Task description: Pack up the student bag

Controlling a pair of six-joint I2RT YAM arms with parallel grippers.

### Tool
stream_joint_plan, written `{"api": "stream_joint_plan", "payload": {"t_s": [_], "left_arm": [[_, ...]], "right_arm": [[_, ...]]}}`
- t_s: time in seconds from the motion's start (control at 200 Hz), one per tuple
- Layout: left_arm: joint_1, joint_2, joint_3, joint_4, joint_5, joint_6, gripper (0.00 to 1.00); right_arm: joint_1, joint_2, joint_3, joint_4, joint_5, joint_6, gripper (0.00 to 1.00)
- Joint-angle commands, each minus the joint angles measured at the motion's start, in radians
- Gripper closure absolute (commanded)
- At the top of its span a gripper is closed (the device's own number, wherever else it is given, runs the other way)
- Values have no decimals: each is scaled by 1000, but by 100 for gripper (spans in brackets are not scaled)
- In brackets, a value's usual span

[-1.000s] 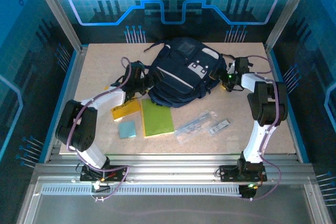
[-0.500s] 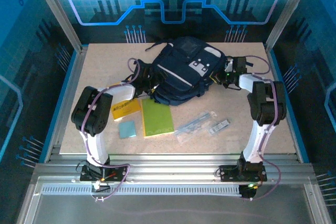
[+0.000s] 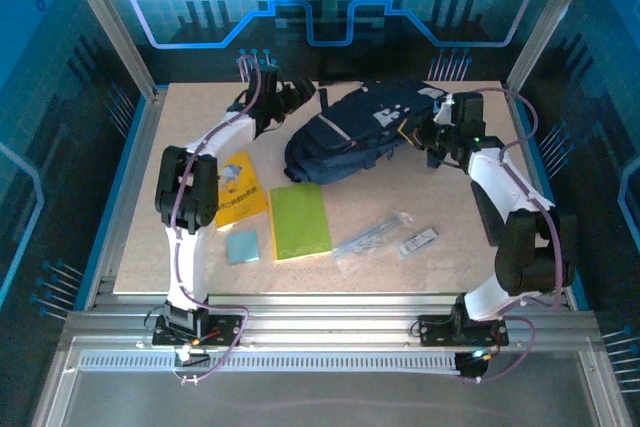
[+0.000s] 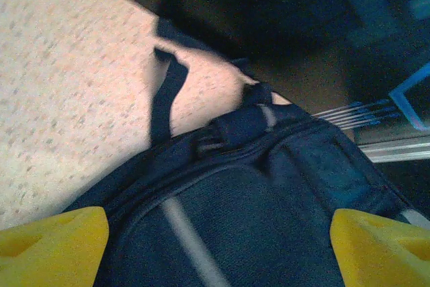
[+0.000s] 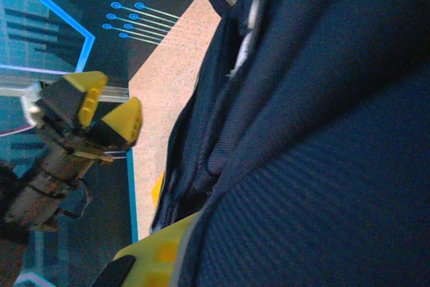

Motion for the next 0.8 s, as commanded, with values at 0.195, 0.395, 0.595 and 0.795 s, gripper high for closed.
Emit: {"api": "stream_joint_plan", "payload": {"t_s": [0.195,0.395,0.595,0.795], "left_arm": [[-144,-398,-271,-122,5,322,15],[-255,-518,-396,-107,2,236,18],[-343,-502,-438,-130,-49,173,27],[-403,-401,-385,-128,-55,160,42]], "right_arm": [[134,-60,79,-51,189,195,100],[159,-73,-2,16,273,316,100],[177,-34,-41,103,238,372,100],[191,-27,-48,109,252,377,100]]}}
